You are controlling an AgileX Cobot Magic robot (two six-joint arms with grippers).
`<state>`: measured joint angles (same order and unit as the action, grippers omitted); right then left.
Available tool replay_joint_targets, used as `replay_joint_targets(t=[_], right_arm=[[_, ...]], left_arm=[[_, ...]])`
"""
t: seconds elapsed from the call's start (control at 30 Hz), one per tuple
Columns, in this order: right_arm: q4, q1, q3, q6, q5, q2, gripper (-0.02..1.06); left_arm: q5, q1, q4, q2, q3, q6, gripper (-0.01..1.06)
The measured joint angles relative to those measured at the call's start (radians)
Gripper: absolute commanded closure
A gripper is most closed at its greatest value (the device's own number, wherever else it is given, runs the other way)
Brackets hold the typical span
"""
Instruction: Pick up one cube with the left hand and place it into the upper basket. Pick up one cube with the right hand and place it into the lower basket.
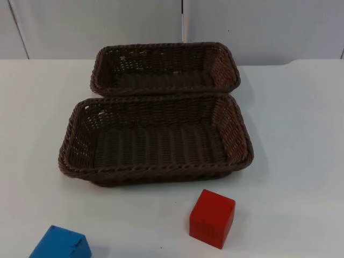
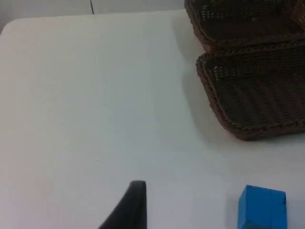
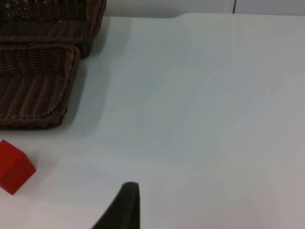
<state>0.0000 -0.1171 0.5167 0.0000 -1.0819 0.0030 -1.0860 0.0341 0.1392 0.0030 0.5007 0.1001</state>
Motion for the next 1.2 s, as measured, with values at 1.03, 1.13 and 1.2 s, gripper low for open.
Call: replay_joint_targets(t=[1.03,1.13,1.2], right_arm=[[0.0,0.0,0.0,0.0,0.0,0.0,-0.01],[0.0,0.0,0.0,0.0,0.0,0.0,-0.01],[0.0,0.0,0.0,0.0,0.0,0.0,-0.01]], left_arm=[[0.019,0.0,0.002,0.122,0.058,-0.022,0.0],[0.019,0.0,0.002,0.134,0.058,-0.022,0.0],[0.019,0.0,0.002,0.134,0.058,-0.022,0.0]])
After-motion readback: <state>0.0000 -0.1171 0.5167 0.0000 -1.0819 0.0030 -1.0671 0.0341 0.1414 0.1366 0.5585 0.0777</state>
